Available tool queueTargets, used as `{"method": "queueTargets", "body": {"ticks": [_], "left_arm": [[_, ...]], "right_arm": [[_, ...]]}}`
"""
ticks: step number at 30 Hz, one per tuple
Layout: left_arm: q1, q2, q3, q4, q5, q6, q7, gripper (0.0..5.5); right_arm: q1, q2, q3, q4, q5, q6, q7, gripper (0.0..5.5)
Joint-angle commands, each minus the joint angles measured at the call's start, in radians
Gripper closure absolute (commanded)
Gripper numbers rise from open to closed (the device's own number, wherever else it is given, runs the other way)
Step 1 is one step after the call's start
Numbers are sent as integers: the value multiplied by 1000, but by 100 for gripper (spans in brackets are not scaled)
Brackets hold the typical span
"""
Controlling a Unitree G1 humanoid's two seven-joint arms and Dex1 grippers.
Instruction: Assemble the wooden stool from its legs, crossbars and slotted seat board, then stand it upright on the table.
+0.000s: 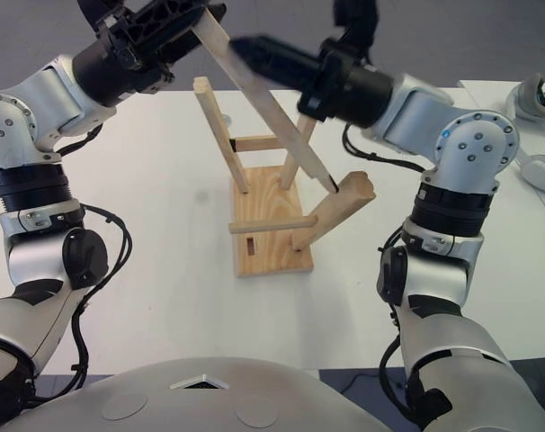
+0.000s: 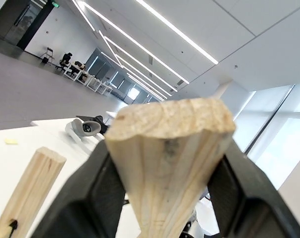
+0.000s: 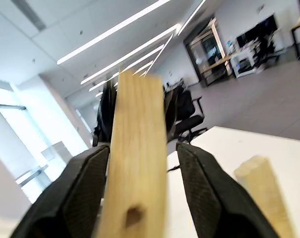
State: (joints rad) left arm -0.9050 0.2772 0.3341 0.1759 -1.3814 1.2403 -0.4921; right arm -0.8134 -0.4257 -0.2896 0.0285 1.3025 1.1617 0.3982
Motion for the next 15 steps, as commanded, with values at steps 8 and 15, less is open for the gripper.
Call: {"method": "queueTargets", "body": {"ticks": [8,15], "left_arm": [[-194,213,-25,28,203,-162,-155,345],[-22,507,-127,-140,445,-259,-380,346]], "right_arm": [[12,18,-16,-15,-82,-92,-59,101],[138,0,-127,-105,-136,-197,-144,97]]}}
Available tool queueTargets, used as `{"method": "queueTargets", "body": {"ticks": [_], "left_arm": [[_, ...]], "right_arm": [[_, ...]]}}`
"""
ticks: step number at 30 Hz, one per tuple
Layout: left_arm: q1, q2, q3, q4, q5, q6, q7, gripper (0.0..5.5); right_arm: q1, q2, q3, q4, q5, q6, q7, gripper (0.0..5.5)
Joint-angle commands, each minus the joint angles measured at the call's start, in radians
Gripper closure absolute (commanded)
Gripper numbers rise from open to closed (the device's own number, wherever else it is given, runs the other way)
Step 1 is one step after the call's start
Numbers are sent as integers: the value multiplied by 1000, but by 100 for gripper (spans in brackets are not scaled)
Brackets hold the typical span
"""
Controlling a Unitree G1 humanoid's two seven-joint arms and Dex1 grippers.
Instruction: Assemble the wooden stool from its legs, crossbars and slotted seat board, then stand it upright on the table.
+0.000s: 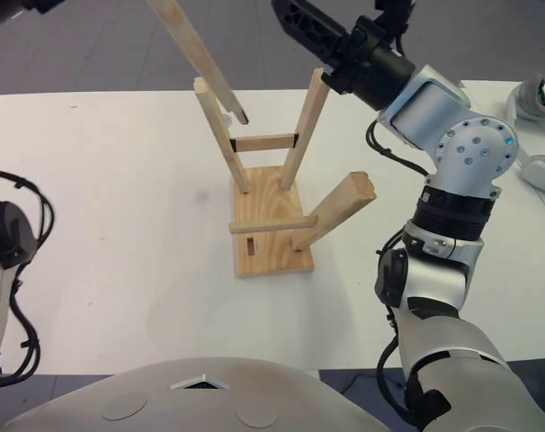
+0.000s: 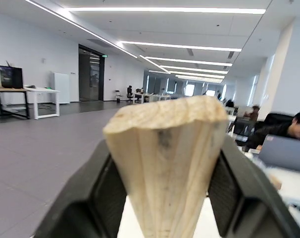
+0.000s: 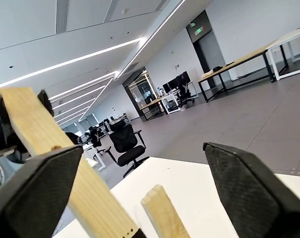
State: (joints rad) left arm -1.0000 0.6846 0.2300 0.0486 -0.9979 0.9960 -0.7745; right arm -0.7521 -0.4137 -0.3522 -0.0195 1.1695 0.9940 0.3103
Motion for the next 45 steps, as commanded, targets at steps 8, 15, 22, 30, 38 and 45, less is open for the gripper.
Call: {"method": "queueTargets", "body": {"ticks": [8,15,22,30,38,45], "left_arm": [[623,141,-66,-331,208,-220,-256,346],[835,-118,-51,-367,372,-585,-104,346],[935,-89,2,-263,348,-697,-232,346],[898,14,33,-193,194,-579,-448,346],[923,-91,14,-316,181,-630,-370,346],[916,-86,6,-352,103,-542,-360,346]], "right_arm": [[213,23,-112,-181,69,-52,-135,97],[237,26,-102,-170,55,-69,-164,97],[280,35,-93,-189,50,-86,-176,97],[313,42,-74,-209,49,-99,-201,97],[304,35,-57,-196,49,-101,-210,97],[301,32,-50,-189,55,-99,-217,97]]}}
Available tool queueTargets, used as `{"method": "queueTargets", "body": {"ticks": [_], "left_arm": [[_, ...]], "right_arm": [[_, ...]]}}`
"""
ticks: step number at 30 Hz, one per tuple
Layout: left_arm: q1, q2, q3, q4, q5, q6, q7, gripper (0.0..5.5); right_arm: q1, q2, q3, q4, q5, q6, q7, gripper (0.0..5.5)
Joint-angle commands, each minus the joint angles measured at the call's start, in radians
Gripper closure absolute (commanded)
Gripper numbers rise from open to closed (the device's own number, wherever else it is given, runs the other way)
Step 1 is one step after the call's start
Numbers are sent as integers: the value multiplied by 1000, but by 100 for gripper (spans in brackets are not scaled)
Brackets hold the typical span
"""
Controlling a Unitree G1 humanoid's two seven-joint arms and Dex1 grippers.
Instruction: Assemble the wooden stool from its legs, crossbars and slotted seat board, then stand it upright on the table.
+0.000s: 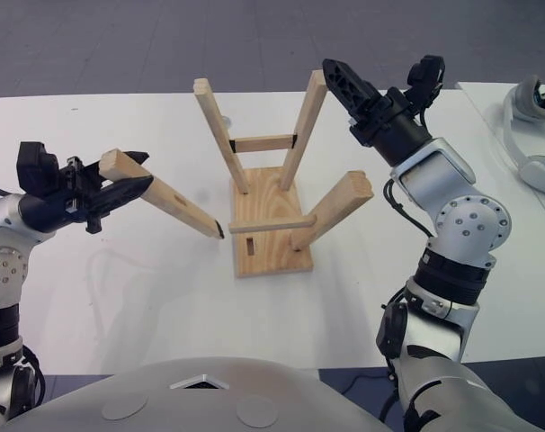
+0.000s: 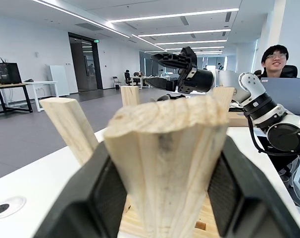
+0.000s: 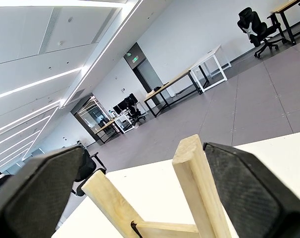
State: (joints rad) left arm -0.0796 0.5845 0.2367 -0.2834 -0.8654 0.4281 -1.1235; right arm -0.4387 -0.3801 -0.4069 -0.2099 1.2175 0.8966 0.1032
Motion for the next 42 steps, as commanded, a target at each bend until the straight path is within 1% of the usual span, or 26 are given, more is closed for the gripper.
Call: {"method": "queueTargets", "body": {"ticks": [1,6,11,15,24,30,36,42], "left_arm": [[-2,16,2,-18,-32,27,-17,346],[-8,12,12,-34,-55,31,-17,346],[13,-70,-26,-107,-57,6,46,346],[64,-107,-55,-115,-16,-34,42,346],[76,-130,-95,-70,66,-137,25,346],[111,-144,-115,-92,51,-130,44,346],[105,-141,-125,-79,66,-142,39,346],[89,-126,-181,-14,162,-242,-44,346]], "right_arm": [[-10,-1,4,-1,9,-2,-10,97],[4,5,7,-7,15,-1,-11,97],[6,12,21,5,11,0,-4,97],[1,21,32,15,8,-2,-1,97],[0,26,33,17,10,-2,-1,97],[-5,21,30,22,11,2,-3,97],[-6,25,32,26,9,0,-3,97],[-28,25,43,42,8,5,1,97]]}}
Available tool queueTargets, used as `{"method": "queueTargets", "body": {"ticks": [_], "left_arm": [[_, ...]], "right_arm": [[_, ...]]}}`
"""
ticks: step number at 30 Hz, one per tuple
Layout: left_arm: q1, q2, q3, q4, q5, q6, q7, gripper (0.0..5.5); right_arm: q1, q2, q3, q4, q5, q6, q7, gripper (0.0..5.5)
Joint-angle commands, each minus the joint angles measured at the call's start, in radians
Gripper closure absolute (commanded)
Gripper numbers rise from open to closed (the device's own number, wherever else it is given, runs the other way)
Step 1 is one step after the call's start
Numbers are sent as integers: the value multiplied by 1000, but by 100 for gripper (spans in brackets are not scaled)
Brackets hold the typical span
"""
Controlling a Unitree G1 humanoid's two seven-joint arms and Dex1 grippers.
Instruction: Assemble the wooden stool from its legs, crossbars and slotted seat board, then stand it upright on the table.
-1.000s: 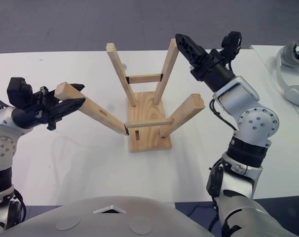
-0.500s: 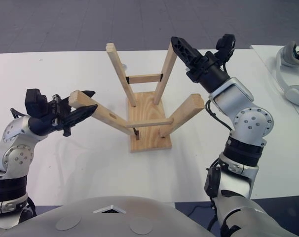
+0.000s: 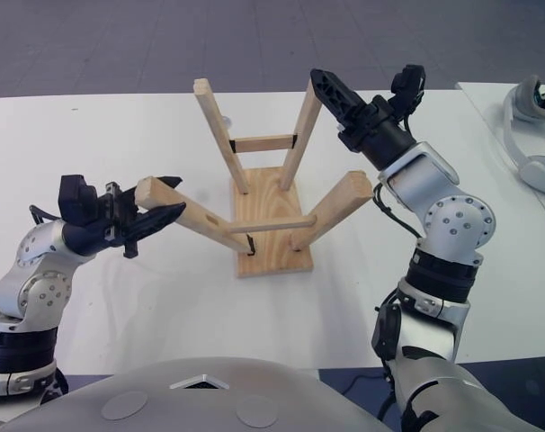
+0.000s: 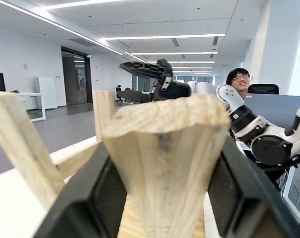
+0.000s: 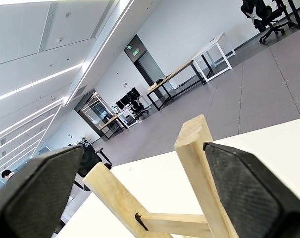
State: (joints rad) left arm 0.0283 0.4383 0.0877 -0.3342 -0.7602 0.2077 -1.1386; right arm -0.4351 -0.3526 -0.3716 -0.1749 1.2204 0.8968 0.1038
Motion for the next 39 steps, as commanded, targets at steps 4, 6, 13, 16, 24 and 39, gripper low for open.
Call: {"method": "queueTargets", "body": {"ticks": [4,6,13,16,24,39], "left_arm": [[-54,32,-46,64,50,-19,-54,346],[-65,46,-49,71,44,-9,-69,346],[-168,92,-47,101,7,50,-109,346],[-215,71,-29,111,-23,87,-69,346],[-159,59,-47,70,-20,107,-53,346],[-240,108,-35,176,3,115,-90,346]], "right_arm": [[-31,4,6,6,9,0,-10,97],[-23,9,5,-2,11,-2,-15,97],[0,33,4,-20,12,-11,-31,97],[14,39,0,-32,11,-17,-36,97],[14,43,-6,-37,12,-18,-44,97],[30,64,0,-54,21,-17,-65,97]]}}
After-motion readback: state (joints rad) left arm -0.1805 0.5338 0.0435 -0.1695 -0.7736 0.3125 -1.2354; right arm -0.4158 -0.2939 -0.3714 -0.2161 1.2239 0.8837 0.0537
